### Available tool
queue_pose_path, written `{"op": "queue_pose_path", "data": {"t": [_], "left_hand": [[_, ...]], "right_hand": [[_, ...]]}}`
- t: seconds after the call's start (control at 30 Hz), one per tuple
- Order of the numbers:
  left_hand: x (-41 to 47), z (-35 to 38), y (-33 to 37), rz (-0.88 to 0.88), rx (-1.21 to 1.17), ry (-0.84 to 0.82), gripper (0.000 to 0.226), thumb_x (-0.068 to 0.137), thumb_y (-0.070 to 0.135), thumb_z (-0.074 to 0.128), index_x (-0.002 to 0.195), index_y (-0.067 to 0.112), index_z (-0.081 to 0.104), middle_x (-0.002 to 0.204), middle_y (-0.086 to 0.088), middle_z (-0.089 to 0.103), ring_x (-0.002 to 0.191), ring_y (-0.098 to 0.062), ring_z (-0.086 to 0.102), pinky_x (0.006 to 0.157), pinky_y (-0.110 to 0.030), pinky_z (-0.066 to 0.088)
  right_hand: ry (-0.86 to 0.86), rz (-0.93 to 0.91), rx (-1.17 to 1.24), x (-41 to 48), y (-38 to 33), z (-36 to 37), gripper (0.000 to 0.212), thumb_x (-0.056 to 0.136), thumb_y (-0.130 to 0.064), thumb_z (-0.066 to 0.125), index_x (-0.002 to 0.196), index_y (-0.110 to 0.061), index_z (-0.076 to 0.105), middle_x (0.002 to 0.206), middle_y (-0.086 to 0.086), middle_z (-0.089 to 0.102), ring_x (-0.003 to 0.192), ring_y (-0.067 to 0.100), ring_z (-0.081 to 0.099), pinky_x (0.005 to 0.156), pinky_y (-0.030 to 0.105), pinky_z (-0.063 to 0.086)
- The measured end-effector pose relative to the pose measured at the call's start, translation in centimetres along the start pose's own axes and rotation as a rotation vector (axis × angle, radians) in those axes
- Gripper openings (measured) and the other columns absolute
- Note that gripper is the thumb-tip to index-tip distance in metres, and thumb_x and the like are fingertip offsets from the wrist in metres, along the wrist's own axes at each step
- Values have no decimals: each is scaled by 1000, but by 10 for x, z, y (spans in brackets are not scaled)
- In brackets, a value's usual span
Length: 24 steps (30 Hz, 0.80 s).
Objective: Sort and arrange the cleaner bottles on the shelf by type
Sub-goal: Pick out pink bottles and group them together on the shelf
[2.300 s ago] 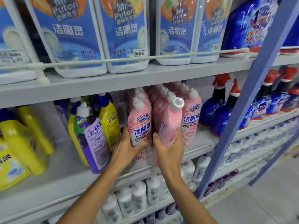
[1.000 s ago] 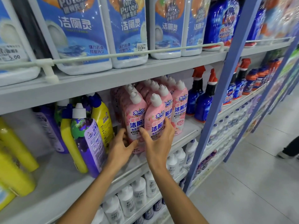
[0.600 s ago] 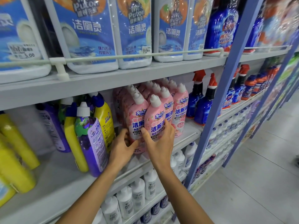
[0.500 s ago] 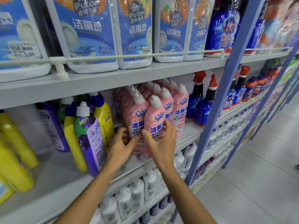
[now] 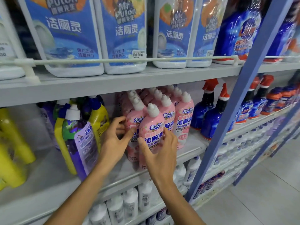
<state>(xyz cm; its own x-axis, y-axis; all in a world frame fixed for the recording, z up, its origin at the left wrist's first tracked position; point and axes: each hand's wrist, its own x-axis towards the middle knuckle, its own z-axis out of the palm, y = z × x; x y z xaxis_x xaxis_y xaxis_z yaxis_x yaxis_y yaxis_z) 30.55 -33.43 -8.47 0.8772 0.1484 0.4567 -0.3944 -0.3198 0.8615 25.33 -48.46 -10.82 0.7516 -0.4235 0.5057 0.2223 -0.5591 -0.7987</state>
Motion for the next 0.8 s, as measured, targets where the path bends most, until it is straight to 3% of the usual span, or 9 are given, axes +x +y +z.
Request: {"op": "queue_pose_path", "data": {"t": [0.07,0.17,0.23,0.37,0.53,0.6,0.7,0.8], "left_hand": [[1,1,1,-39,-15,6,40,83,36,82,118,35,62,98,-1,72,92,-18,70,84,-46,61],[3,-2,11,-65,-32,34,46,77,59,80,117,41,64,100,4,72,93,-12,70,81,-39,61],[4,0,20,-67,-24,46,40,82,46,78,118,37,66,100,6,72,91,-7,70,80,-34,60],[4,5,27,-107,-65,32,36,82,39,74,116,32,70,100,5,75,94,-12,72,83,-38,60],[3,7,32,-135,-87,43,39,83,33,72,121,25,69,109,-3,74,102,-21,71,78,-33,59],[1,10,35,-150,-101,53,35,83,33,72,118,31,70,109,-2,74,100,-18,71,83,-38,60],[-2,14,38,-180,-116,83,31,81,34,73,111,42,72,109,-3,74,101,-16,70,88,-44,59],[-6,18,42,-186,-130,107,30,83,32,72,111,44,73,110,-6,73,99,-15,70,90,-49,58]], "right_hand": [[-16,-59,119,20,2,-22,74,90,-71,58,147,-27,44,144,-12,45,134,14,50,107,44,48],[111,-136,153,84,16,-63,58,99,-53,58,145,-18,48,139,-5,50,128,16,54,104,46,50],[103,-129,91,135,29,-85,57,100,-44,62,146,-13,49,140,1,53,123,15,54,104,44,50],[-261,-145,15,192,55,-96,51,95,-46,68,137,-17,61,130,1,66,111,13,64,88,22,53],[-316,-209,59,203,69,-85,43,88,-47,76,122,-21,67,119,-1,68,98,11,65,72,5,48],[-322,-208,83,205,71,-83,44,86,-49,77,121,-22,67,117,-1,69,96,14,67,73,13,52],[-342,-195,99,206,75,-81,49,84,-56,75,121,-25,66,117,0,68,93,14,69,77,36,60],[-351,-184,111,207,78,-83,52,84,-60,74,122,-27,65,117,-2,67,94,13,70,78,41,61]]}}
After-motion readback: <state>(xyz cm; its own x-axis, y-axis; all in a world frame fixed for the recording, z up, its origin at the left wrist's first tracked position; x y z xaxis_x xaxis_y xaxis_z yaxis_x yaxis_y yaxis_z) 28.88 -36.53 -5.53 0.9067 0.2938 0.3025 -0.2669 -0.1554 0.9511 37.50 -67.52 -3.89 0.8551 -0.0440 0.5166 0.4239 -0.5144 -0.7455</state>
